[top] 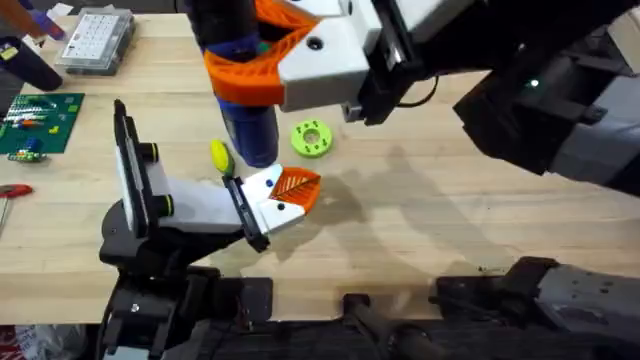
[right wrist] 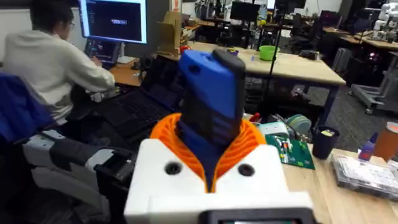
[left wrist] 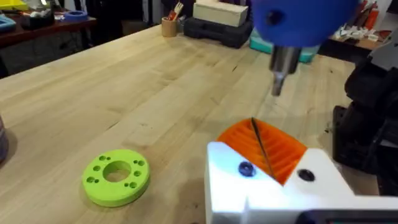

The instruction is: Pick up the gripper from the table and insert it into the empty holder that is missing its gripper. Then pick up a screw, insert it into the mounting hole, and use the screwdriver to tighten it. Finally, clean up the table by picking up the vegetable and placing it into the bucket.

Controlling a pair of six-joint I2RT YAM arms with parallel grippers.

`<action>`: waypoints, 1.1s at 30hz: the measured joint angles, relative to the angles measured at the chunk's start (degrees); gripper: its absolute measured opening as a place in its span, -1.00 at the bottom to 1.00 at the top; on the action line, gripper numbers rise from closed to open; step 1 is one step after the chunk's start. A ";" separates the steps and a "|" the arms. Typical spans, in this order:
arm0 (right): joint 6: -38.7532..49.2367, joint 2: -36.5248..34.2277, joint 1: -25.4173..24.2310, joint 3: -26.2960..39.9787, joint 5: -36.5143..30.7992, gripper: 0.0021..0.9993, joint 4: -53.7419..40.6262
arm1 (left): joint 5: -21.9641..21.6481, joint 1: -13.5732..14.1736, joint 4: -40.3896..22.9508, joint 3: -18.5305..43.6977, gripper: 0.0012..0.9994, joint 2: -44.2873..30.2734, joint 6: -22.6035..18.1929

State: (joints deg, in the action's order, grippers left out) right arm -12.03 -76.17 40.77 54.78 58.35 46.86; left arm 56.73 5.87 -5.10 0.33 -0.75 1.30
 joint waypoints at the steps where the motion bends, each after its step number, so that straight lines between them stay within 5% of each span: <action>1: -0.01 -0.06 0.10 0.00 0.00 -0.97 0.03 | 0.00 0.00 0.00 -0.01 -0.99 0.01 0.00; 33: 0.58 -0.99 0.85 -4.17 -0.66 -0.97 1.61 | 0.00 0.00 0.00 0.00 -0.99 0.01 0.01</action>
State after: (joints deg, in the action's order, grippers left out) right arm -11.45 -77.17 41.61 50.61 57.69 48.47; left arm 56.73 5.87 -5.10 0.33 -0.74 1.31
